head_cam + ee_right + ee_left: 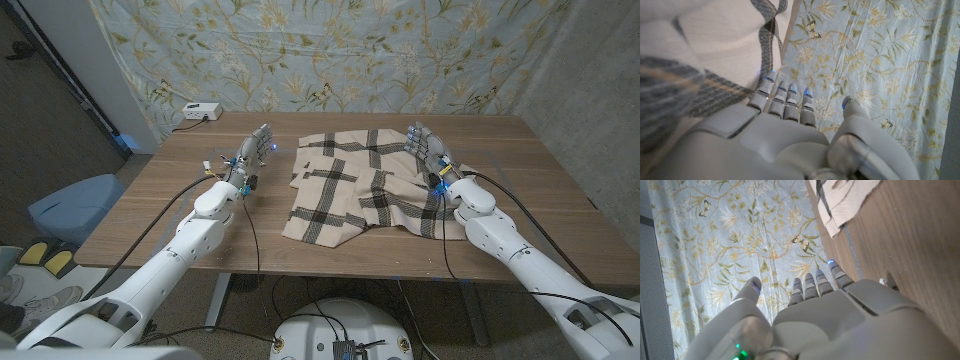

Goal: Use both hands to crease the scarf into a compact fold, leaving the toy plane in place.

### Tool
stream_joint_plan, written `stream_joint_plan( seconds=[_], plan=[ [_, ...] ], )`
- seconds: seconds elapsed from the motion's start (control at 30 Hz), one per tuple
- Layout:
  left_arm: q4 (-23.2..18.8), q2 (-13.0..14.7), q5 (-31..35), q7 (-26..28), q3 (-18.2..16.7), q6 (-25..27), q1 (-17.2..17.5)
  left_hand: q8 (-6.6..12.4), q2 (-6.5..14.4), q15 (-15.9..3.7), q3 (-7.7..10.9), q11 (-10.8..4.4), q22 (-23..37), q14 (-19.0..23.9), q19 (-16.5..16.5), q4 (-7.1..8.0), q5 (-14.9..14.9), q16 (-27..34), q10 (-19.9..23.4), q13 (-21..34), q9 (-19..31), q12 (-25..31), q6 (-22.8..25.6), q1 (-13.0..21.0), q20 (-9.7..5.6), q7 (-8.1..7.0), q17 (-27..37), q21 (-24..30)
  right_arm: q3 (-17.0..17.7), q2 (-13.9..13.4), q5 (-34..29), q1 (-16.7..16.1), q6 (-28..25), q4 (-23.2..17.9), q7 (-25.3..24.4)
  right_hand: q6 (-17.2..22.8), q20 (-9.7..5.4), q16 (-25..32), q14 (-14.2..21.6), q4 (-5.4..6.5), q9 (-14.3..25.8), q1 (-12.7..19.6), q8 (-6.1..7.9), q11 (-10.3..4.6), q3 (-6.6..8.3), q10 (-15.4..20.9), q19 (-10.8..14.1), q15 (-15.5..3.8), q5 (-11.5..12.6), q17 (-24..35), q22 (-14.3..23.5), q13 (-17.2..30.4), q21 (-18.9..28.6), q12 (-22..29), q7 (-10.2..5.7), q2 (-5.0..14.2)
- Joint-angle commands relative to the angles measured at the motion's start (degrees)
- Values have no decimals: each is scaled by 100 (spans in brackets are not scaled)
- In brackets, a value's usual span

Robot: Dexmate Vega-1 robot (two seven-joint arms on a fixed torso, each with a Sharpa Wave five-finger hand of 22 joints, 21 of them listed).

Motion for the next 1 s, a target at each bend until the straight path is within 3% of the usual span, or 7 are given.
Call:
stream_joint_plan(
  seconds=[0.03,0.23,0.37,0.47,0.67,1.0],
  plan=[
    [-66,85,636,435,152,-149,-23,31,-16,49,34,26,27,-10,12,-16,23,45,24,24,25,31,34,59,32,-23,31,37,-114,-345,-530,-58,-278,-390,-385,46,12,32,50,-5,9,45,34,7,45,31,44,-6,40,24,19,20,39,35,-9,7],
    [-76,209,1465,931,300,-401,-34,34,-27,51,43,-23,27,19,-6,-65,23,49,36,25,27,33,66,97,115,-46,29,22,-233,-822,-1122,-229,-856,-1110,-812,46,-2,28,35,-28,10,78,33,-9,69,32,39,-14,50,23,20,22,29,33,-19,16],
    [86,261,2140,1256,406,-797,-94,116,7,53,116,-132,33,170,78,-228,21,78,220,29,34,89,399,264,264,-51,30,36,-276,-1041,-1371,-340,-1176,-1489,-977,49,-15,26,26,-46,10,107,35,-20,91,31,32,-23,58,21,21,23,22,31,-29,30],
    [45,370,2649,1520,472,-846,-105,132,23,85,153,-194,37,241,130,-311,16,85,331,32,37,119,528,351,288,-72,32,48,-303,-1175,-1562,-423,-1447,-1777,-1139,54,-35,30,32,-64,11,143,36,-45,120,42,30,-37,67,21,22,24,15,34,-46,53],
    [-173,608,3435,1888,562,-715,-65,155,30,106,204,-315,45,308,170,-447,9,81,374,37,44,114,717,492,369,-145,39,53,-359,-1390,-1941,-572,-1836,-2296,-1383,134,-148,58,59,-100,13,254,62,-77,228,99,48,-118,96,34,26,28,2,52,-89,134],
    [-667,1006,4286,2234,606,-395,140,145,28,100,231,-354,49,301,166,-532,6,66,349,40,48,93,775,584,389,-172,43,44,-436,-1706,-2442,-770,-2565,-3099,-1580,196,-166,95,100,-93,14,295,76,-74,283,144,98,-140,103,58,29,32,7,63,-75,152]
  ],
)
